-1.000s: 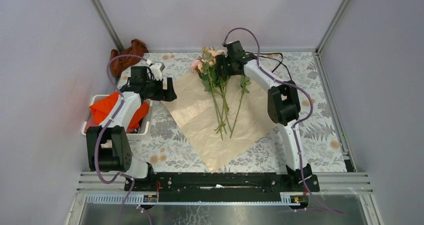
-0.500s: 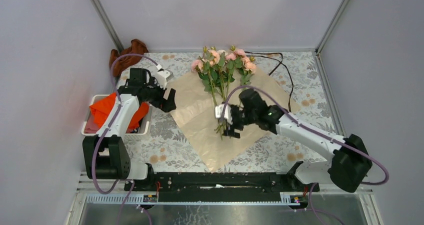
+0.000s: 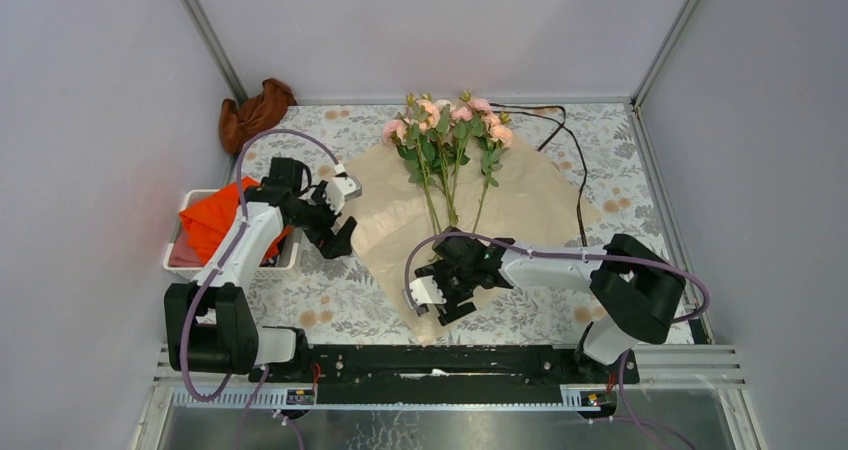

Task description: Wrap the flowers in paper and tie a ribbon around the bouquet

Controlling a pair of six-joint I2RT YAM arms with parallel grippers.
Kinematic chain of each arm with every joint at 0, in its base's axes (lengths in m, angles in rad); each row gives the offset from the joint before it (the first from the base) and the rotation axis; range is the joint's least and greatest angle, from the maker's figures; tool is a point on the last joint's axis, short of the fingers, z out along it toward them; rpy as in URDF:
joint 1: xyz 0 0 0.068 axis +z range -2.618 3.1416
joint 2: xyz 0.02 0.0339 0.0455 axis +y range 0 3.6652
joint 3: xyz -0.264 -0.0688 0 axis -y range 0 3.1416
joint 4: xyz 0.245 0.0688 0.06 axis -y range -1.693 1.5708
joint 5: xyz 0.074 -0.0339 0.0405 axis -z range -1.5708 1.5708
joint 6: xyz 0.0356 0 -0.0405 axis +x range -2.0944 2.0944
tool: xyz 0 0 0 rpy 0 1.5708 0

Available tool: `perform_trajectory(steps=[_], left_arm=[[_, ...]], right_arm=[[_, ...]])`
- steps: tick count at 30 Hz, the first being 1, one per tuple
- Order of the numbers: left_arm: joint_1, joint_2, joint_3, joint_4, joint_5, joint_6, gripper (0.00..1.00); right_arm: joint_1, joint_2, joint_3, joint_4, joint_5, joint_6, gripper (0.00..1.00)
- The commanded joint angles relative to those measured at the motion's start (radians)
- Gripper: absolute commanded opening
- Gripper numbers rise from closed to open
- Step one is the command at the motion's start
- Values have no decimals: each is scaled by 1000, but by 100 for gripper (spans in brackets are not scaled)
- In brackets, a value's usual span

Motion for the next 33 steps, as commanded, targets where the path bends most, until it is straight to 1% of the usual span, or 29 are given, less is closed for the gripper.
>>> perform_trajectory(steps=[1, 4, 7, 10, 13, 16, 19, 20, 22, 26, 30, 31, 33], left_arm=[[-31, 4, -7, -15, 31, 31, 99], [-41, 8, -11, -15, 28, 36, 99], [-51, 21, -11, -13, 25, 45, 99], [-61, 42, -9, 0, 23, 30, 99], [-71, 60, -6, 13, 23, 10, 99], [-82, 70, 1, 17, 21, -6, 99], [-91, 65, 6, 17, 11, -16, 99], [-92, 61, 3, 17, 9, -16, 99], [-93, 53, -1, 17, 5, -16, 99], [-98, 44, -13, 17, 14, -15, 99], [-119, 46, -10, 17, 40, -23, 99], [-132, 48, -9, 17, 47, -28, 99], [-170, 46, -9, 17, 66, -34, 98]], right_arm=[[13, 29, 52, -83, 50, -62, 83], [31, 13, 101, -228, 36, -62, 83], [72, -36, 109, -271, 52, -26, 85], [104, -70, 72, -252, 52, -5, 87], [104, -48, 23, -178, 85, -1, 87], [105, -7, 10, -97, 143, -2, 86], [104, 29, 25, -68, 179, 1, 82], [104, 36, 25, -54, 189, 5, 79], [103, 45, 28, -39, 209, 31, 68], [82, 0, 5, -2, 218, 86, 34], [22, -57, -11, 19, 145, 139, 8], [10, -64, -9, 21, 126, 153, 5], [-19, -74, -5, 28, 89, 173, 2]])
